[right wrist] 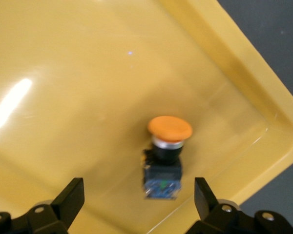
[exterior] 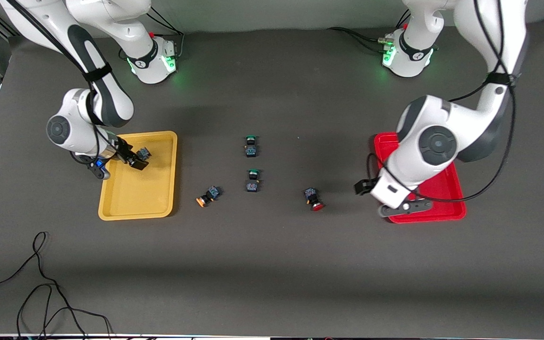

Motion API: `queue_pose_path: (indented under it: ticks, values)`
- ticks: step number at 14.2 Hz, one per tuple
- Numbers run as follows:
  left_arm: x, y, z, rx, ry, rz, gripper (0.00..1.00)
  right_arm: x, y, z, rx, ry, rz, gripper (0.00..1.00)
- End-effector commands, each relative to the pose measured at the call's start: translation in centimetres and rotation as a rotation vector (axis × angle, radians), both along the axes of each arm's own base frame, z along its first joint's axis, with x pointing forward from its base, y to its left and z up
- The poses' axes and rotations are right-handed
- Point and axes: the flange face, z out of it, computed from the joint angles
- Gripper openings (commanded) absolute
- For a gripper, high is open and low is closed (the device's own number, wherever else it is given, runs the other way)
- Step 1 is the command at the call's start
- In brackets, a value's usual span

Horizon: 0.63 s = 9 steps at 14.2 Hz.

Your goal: Place red and yellow buttons in trays

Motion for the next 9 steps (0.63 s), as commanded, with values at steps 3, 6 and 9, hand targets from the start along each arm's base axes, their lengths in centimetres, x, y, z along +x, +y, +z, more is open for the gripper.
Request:
queue_pose_path:
  ticks: [3, 6, 9]
  values:
    - [0.7, -10.9, -5.5, -0.026, 0.005, 0.051, 1.0, 6.8, 7.1, 8.3, 0.032, -0.052, -0.062, 1.0]
    - [-0.3, -13.3, -9.5, -0.034, 0.009, 0.054, 1.0, 11.9, 14.2, 10.9, 0.044, -0.038, -0.139, 1.0]
    - [-0.8, -13.8, -13.3, -0.028, 0.043, 0.08, 1.0, 14.6, 20.1, 8.8, 0.061, -0.029, -0.196, 1.0]
